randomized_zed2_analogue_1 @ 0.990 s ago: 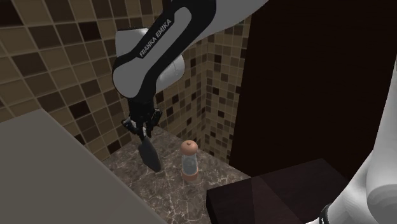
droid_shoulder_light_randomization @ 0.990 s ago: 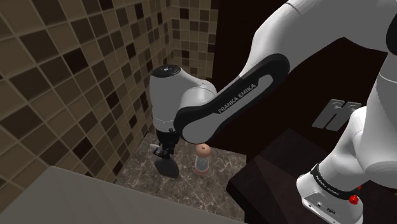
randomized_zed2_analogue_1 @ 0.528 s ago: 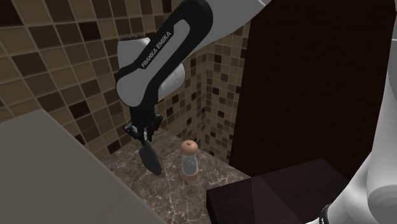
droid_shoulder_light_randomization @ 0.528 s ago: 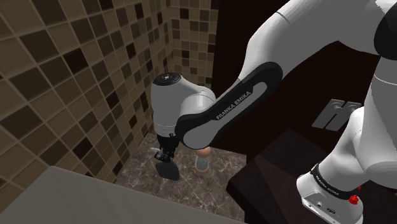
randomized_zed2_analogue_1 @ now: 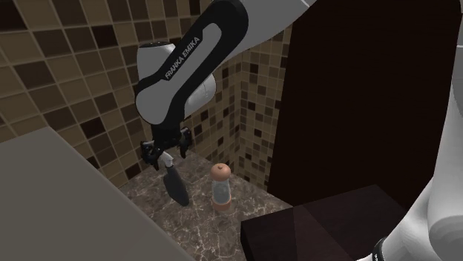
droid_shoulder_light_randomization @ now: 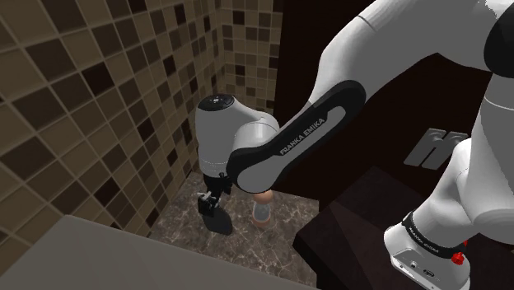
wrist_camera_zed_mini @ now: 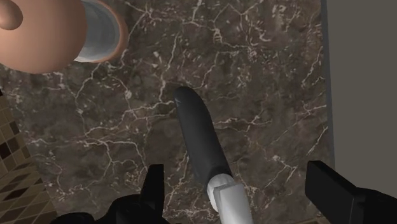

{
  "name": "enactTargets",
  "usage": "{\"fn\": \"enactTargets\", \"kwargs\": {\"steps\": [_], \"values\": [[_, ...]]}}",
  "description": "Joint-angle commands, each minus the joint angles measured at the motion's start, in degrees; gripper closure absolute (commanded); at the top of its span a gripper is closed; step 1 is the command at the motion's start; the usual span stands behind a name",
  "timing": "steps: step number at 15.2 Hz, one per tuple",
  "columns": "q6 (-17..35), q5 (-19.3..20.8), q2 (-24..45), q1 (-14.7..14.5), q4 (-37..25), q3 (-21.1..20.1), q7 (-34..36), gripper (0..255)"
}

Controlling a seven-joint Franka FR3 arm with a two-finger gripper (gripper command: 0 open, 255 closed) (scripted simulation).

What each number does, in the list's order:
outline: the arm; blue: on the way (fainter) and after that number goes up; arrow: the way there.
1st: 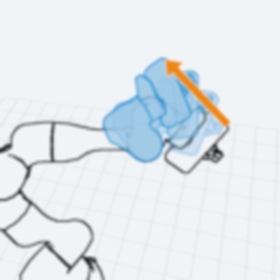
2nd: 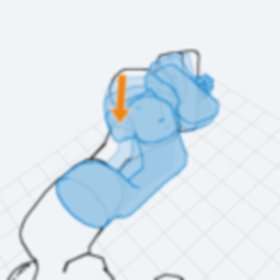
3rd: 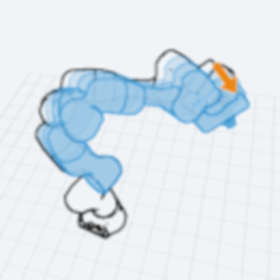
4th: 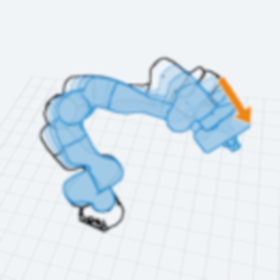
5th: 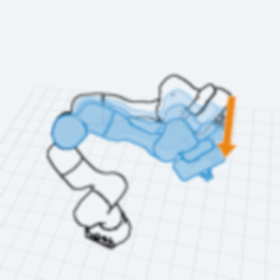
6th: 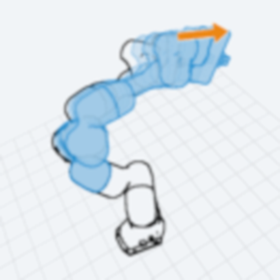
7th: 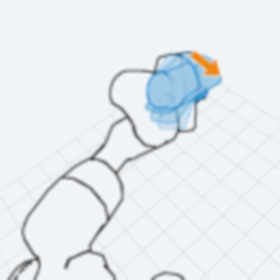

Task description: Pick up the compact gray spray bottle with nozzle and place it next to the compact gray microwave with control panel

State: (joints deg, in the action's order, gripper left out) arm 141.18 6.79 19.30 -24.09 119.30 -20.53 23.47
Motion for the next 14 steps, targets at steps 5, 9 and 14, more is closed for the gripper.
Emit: {"fn": "enactTargets", "kwargs": {"steps": [5,9,14], "values": [[-4.6,-2.3,-4.4,1.1,-0.5,-1.1,-1.6,0],[-5.9,-2.9,-5.4,1.3,-0.8,-1.3,-2.0,0],[-5.9,-2.9,-5.4,1.3,-0.8,-1.2,-2.0,0]]}}
